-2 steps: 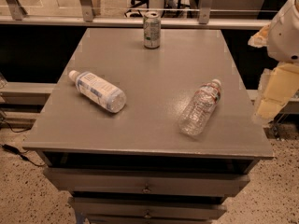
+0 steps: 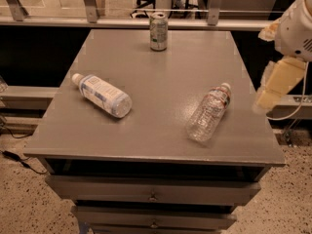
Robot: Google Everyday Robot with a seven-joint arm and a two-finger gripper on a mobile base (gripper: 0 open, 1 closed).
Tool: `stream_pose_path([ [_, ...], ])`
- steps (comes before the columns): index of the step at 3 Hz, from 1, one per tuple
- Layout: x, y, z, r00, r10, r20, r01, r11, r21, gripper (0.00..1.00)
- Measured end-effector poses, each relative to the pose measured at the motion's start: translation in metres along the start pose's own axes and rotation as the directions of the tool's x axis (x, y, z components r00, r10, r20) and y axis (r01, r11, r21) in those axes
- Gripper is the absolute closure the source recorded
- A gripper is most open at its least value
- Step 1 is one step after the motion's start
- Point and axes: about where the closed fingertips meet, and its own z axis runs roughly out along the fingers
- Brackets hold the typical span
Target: Move 7up can near water bottle
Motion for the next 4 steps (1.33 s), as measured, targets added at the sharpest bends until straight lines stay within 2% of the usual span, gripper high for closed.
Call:
stream_pose_path([
  [1,-0.012,-0.047,0.031,0.996,0.035,0.083,-0.039,0.9983,0.043,0.00],
  [2,-0.036,-0.098,0.064,0.982,0.084,0.171,-0.096,0.9932,0.065,0.00],
  [3,-0.069,-0.133,0.083,0.976,0.102,0.193,-0.119,0.9895,0.081,0.00],
  [4,-0.069,-0.134,0.083,0.975,0.103,0.195,-0.121,0.9893,0.081,0.00],
])
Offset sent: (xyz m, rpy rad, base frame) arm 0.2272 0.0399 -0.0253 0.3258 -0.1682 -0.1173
